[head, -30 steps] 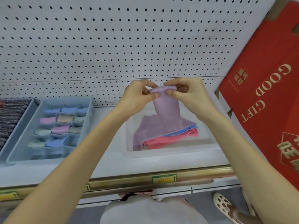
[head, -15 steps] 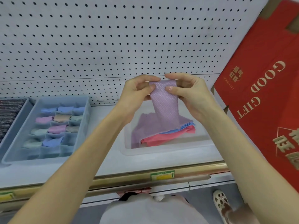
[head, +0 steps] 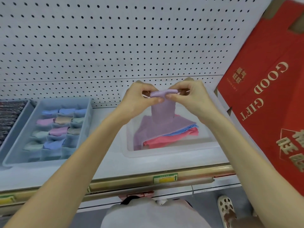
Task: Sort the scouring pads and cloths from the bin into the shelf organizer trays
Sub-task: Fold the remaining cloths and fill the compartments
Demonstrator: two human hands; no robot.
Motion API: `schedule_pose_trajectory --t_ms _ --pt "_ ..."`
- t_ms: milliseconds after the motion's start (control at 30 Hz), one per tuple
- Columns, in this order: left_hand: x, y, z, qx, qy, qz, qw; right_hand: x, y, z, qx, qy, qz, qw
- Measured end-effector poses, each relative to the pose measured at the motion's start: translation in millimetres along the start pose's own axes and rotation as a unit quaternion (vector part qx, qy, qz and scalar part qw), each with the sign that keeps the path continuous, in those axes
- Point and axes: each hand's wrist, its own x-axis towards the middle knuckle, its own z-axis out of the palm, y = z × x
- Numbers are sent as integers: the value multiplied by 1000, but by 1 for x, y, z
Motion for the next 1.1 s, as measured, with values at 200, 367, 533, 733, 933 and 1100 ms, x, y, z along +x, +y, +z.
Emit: schedule_pose_trajectory --t_ms 200,367,533,733,933,1100 --pt "-8 -9 1 -266 -109 -97 953 1 -9 1 239 -99 64 964" --pt "-27 -11 29 -361 -136 -152 910 3 -9 12 334 -70 138 930" --pt "-31 -15 40 -354 -111 -191 909 -2 1 16 340 -27 175 924" --pt "-29 -11 45 -407 -14 -219 887 -23 21 24 316 -80 240 915" --pt "-33 -20 36 -360 -49 -228 903 -33 30 32 243 -114 209 940" --pt "-36 -28 23 -259 -39 -200 944 -29 36 37 207 -34 136 968"
